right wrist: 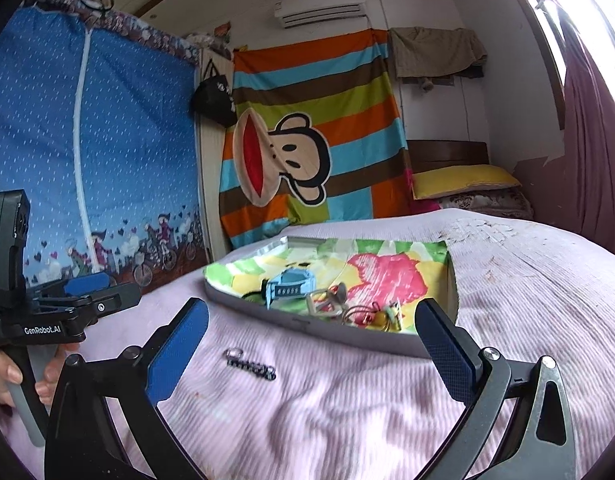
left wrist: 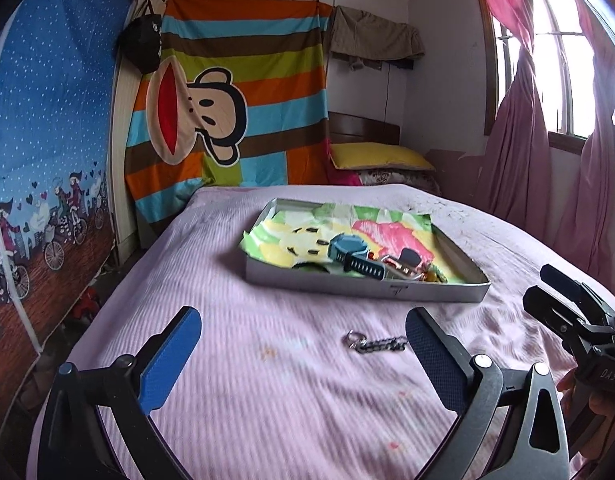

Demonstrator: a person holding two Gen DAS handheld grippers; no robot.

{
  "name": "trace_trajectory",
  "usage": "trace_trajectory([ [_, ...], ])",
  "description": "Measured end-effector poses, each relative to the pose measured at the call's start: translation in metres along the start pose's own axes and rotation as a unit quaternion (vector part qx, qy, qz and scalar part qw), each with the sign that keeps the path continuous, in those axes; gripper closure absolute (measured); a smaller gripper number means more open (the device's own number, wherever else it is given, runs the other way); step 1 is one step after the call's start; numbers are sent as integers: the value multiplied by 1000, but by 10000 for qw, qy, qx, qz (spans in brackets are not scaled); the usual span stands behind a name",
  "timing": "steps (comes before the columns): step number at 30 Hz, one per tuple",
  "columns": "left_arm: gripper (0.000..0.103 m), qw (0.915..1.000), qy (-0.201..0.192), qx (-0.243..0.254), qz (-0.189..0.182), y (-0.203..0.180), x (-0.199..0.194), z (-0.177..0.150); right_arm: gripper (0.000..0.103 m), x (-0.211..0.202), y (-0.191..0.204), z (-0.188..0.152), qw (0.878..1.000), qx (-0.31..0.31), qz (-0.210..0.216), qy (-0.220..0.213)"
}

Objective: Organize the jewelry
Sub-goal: 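Withdraw both grippers from the tray toward the black chain keychain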

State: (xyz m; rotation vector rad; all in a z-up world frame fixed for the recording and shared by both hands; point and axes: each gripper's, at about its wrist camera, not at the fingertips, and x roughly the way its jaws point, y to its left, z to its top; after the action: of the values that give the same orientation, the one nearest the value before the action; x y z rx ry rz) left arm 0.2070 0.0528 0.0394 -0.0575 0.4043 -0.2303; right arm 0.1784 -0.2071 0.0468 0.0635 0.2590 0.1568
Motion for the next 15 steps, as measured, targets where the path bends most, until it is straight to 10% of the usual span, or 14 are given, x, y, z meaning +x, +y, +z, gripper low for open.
trace_trajectory([
  [15, 0, 9967, 808, -32, -71, 9, 31, -6, 1, 34, -4, -18, 9964, -114, 87, 841],
])
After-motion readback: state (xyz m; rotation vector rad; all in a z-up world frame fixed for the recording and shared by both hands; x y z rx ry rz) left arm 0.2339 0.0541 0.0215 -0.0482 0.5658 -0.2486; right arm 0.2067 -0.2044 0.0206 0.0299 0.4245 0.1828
